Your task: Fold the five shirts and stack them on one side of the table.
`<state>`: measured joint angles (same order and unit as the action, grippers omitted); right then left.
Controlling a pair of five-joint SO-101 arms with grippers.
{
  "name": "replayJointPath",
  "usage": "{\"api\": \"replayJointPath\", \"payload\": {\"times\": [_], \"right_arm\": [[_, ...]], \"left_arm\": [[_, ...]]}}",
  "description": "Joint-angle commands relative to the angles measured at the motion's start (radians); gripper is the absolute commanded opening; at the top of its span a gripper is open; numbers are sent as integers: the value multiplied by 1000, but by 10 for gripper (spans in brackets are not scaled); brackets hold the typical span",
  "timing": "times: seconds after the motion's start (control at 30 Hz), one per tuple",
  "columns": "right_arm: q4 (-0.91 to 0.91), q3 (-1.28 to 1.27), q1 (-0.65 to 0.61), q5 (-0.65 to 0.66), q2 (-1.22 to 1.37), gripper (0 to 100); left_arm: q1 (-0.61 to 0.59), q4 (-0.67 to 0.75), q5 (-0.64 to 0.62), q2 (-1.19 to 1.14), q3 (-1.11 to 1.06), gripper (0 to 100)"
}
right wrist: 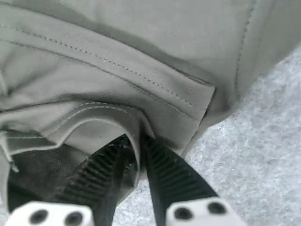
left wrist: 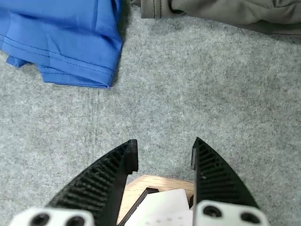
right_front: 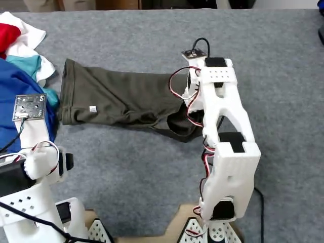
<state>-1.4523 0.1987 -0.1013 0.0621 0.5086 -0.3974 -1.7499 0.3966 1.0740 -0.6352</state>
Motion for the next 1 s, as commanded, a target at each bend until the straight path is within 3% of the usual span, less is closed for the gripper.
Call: {"api": "replayJointPath", "payload": {"times": [0.0, 0.57, 0.77, 0.97], "right_arm": [[18, 15, 13, 5, -5, 34], [18, 229, 54, 5, -1, 7], [11, 377, 51, 8, 124, 7], [-55, 581, 50, 153, 292, 16]], "left_arm": [[6, -8, 5, 1, 5, 201], [5, -8, 5, 1, 5, 201], [5, -8, 5, 1, 5, 201], [3, -8, 5, 1, 3, 201]]}}
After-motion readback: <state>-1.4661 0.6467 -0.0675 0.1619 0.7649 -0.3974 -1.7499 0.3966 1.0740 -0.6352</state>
